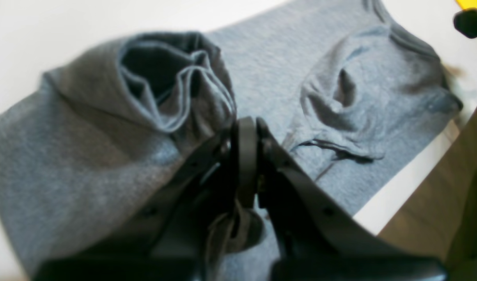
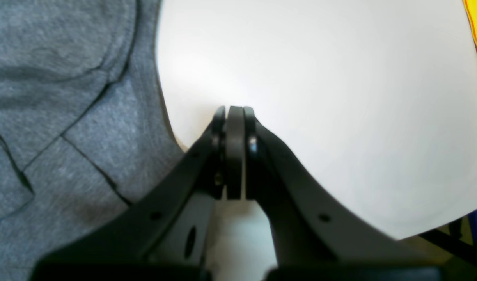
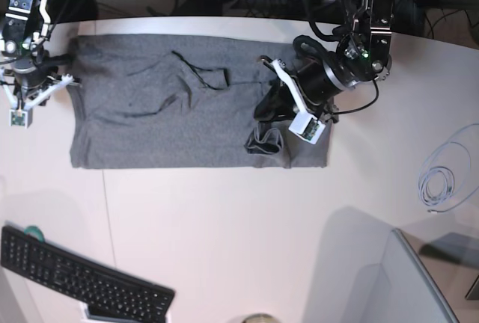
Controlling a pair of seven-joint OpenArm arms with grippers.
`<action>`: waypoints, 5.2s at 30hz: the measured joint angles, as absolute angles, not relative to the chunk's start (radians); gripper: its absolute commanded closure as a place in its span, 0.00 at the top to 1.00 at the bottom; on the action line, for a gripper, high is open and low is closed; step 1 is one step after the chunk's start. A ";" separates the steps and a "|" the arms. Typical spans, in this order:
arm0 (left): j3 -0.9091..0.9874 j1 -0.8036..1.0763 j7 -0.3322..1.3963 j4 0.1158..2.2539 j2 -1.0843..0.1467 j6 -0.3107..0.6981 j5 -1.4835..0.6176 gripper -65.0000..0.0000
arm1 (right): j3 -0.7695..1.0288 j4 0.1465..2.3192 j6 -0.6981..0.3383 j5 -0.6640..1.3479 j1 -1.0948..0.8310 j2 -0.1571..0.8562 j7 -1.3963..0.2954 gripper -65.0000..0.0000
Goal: Layout the t-shirt on the table in an organized manner, then fold the t-shirt properly
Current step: 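Fold the shirt end with the left gripper toward the shirt's middle, then press the folded layer flat with the right gripper near the collar edge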
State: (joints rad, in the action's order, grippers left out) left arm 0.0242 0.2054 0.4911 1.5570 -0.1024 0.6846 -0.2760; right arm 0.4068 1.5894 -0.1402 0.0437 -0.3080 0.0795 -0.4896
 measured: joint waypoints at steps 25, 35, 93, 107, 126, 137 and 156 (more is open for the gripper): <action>-0.081 0.139 0.488 1.459 -0.074 0.599 -0.284 0.00 | 0.406 1.589 -0.140 0.044 -0.305 0.081 -0.490 0.00; -0.080 0.116 0.490 1.458 -0.061 0.598 -0.277 0.00 | 0.406 1.589 -0.140 0.044 -0.305 0.082 -0.490 0.00; 0.121 0.457 0.479 1.674 -0.243 0.614 -0.297 0.00 | 0.414 1.679 -0.270 0.030 -0.297 0.040 -0.494 0.01; 0.779 0.463 0.376 1.339 -0.242 0.606 -0.285 0.00 | -0.064 1.822 -0.607 0.036 -0.311 -0.102 -0.799 0.28; 0.799 0.466 0.374 1.336 -0.233 0.606 -0.284 0.00 | -0.201 1.654 -0.607 0.026 -0.267 -0.097 -0.800 0.49; 0.799 0.466 0.375 1.328 -0.233 0.606 -0.285 0.00 | -0.201 1.608 -0.608 0.025 -0.254 -0.099 -0.760 0.01; 0.799 0.440 0.365 1.264 -0.239 0.606 -0.286 0.00 | -0.257 1.662 -0.607 0.024 -0.347 -0.102 -0.794 0.01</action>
State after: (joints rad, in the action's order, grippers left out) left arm 0.7986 0.4404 0.3653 1.2636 -0.2394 0.6064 -0.2855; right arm -0.2573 1.6623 -0.6075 0.0242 -0.3470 -0.1020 -0.7940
